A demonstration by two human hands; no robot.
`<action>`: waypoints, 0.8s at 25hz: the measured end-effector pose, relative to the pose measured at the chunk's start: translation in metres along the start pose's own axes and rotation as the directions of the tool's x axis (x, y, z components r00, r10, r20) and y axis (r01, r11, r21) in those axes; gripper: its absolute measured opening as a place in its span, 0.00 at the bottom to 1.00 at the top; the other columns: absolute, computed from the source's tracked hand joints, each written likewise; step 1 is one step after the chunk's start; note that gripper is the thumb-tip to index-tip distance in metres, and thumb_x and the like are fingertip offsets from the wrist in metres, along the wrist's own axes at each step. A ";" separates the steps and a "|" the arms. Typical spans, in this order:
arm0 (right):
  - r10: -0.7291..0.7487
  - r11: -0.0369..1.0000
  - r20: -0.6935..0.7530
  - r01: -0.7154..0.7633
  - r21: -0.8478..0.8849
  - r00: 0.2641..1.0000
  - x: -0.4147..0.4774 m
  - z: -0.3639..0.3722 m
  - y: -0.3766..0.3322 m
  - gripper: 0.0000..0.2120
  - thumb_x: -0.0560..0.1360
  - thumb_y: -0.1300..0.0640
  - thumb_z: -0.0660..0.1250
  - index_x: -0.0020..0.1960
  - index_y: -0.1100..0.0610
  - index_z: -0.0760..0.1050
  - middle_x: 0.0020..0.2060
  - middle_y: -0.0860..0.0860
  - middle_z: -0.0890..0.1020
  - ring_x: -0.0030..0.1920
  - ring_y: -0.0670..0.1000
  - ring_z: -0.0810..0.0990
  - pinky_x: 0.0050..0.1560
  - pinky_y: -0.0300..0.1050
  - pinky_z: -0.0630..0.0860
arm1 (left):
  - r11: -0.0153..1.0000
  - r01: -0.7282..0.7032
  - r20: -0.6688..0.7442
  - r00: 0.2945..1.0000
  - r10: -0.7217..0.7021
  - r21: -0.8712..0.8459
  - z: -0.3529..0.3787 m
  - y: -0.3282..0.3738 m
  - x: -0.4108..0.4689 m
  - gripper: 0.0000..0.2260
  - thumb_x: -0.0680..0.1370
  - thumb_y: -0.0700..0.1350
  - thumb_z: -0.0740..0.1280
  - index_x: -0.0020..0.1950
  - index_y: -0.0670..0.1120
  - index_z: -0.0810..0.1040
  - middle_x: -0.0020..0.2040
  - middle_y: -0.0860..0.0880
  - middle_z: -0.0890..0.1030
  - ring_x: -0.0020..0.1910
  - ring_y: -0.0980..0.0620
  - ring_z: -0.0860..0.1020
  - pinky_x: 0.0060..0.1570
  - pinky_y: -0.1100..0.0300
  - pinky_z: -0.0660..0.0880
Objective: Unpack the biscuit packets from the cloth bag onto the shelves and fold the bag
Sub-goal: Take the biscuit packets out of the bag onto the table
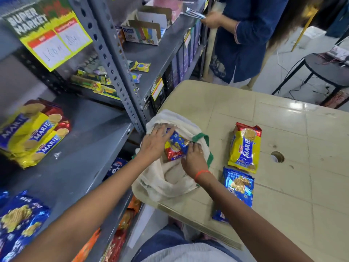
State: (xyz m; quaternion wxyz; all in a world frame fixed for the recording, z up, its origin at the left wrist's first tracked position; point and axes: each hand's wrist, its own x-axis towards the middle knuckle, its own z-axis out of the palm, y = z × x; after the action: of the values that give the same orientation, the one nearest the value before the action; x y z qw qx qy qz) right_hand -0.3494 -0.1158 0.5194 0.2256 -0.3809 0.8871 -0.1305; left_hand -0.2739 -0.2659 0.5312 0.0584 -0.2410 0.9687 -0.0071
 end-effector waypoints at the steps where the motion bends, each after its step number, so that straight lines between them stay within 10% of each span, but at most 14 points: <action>1: 0.021 1.000 0.006 -0.021 0.007 1.000 0.007 -0.003 0.003 0.35 0.77 0.53 0.60 0.75 0.69 0.50 0.74 0.67 0.58 0.75 0.62 0.54 0.77 0.51 0.48 | 1.000 -0.008 0.043 0.999 0.008 0.008 -0.002 -0.002 0.010 0.34 0.77 0.37 0.58 0.78 0.56 0.47 0.79 0.45 0.53 0.78 0.46 0.54 0.64 0.47 0.70; 7: 0.047 0.997 0.081 -0.042 -0.062 0.996 0.065 -0.036 0.019 0.59 0.61 0.34 0.73 0.77 0.60 0.45 0.75 0.58 0.58 0.74 0.61 0.57 0.74 0.57 0.61 | 1.000 0.015 0.221 0.975 -0.012 -0.014 -0.012 -0.022 0.072 0.39 0.76 0.36 0.63 0.78 0.57 0.43 0.80 0.49 0.46 0.78 0.48 0.51 0.71 0.44 0.61; 12: 0.017 0.988 -0.063 -0.026 -0.151 0.998 0.063 -0.045 0.006 0.54 0.55 0.27 0.68 0.70 0.59 0.62 0.62 0.56 0.73 0.63 0.59 0.70 0.60 0.55 0.71 | 0.922 0.242 0.173 0.965 -0.197 -0.301 -0.029 -0.019 0.074 0.29 0.76 0.40 0.62 0.76 0.52 0.58 0.78 0.48 0.60 0.75 0.45 0.59 0.71 0.45 0.61; 16: -0.008 0.999 -0.283 0.020 0.037 0.959 0.019 -0.045 -0.002 0.48 0.52 0.30 0.69 0.61 0.62 0.71 0.52 0.57 0.77 0.55 0.59 0.75 0.56 0.52 0.72 | 0.507 0.525 0.197 0.802 -0.564 -0.683 -0.028 0.035 0.021 0.32 0.76 0.51 0.65 0.77 0.46 0.56 0.77 0.40 0.58 0.74 0.38 0.57 0.71 0.47 0.59; 20: 0.052 0.973 -0.296 0.019 0.230 0.954 -0.020 -0.055 0.009 0.41 0.53 0.39 0.77 0.57 0.63 0.73 0.48 0.57 0.77 0.52 0.58 0.76 0.55 0.50 0.73 | -0.018 0.577 0.478 0.658 -0.582 -0.816 -0.032 0.087 -0.011 0.38 0.75 0.49 0.69 0.77 0.42 0.51 0.74 0.35 0.62 0.72 0.38 0.64 0.71 0.46 0.64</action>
State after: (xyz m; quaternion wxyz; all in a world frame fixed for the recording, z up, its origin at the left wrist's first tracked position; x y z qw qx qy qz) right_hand -0.3706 -0.0915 0.5693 0.1320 -0.3204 0.8931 -0.2867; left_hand -0.3088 -0.1843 0.5609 -0.1040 -0.6035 0.5833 0.5335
